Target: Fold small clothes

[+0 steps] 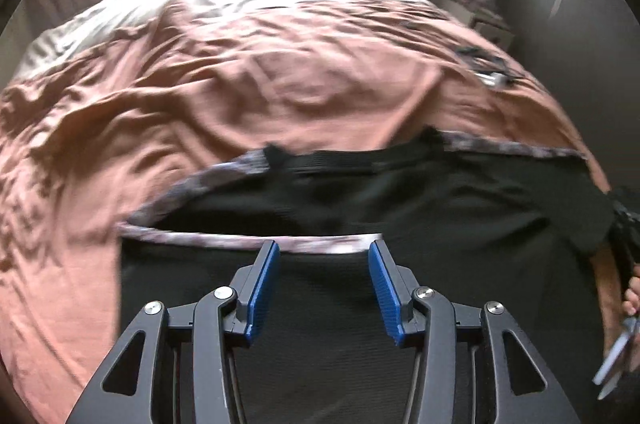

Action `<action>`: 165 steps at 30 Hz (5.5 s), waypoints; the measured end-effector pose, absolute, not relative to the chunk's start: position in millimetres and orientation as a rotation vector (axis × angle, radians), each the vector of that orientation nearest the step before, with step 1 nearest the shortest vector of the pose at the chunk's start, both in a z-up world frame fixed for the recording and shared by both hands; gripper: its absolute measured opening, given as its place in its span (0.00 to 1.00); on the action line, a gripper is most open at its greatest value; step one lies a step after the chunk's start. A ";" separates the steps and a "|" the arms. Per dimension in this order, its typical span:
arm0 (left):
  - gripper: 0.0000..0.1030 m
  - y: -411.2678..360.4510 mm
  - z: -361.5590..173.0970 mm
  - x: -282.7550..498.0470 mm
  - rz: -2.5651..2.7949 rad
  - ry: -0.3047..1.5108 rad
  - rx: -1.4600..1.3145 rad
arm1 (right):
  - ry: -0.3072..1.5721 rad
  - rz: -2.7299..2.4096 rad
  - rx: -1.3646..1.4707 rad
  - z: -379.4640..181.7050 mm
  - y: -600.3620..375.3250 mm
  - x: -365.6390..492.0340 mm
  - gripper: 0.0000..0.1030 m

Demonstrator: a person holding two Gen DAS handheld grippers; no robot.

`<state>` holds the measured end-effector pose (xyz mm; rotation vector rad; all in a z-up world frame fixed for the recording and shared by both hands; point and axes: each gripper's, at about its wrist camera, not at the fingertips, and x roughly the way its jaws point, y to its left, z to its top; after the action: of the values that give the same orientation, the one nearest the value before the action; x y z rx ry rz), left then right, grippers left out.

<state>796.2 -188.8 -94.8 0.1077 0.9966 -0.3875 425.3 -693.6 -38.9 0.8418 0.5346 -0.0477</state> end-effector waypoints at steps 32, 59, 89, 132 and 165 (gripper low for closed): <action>0.04 -456.5 -168.2 734.2 -0.841 1.260 -0.195 | 0.448 0.194 0.892 -53.1 -688.3 419.3 0.02; 0.00 -484.0 -207.1 724.2 -0.870 1.368 -0.409 | 0.553 0.373 0.906 -60.2 -682.3 443.4 0.02; 0.00 -357.0 -115.9 718.0 -0.644 1.191 -0.311 | 0.784 0.300 0.762 -27.8 -703.4 470.6 0.81; 0.01 -202.8 -116.6 721.0 -0.479 1.153 -0.370 | 0.654 0.400 0.576 -21.3 -601.3 571.3 0.02; 0.44 -246.3 -157.2 760.0 -0.459 1.151 -0.306 | 0.760 0.193 0.737 -17.8 -646.4 513.4 0.84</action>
<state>760.0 -246.3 -157.2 -0.3058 1.1513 -0.4585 513.4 -646.4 -17.8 0.7371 0.7601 0.1927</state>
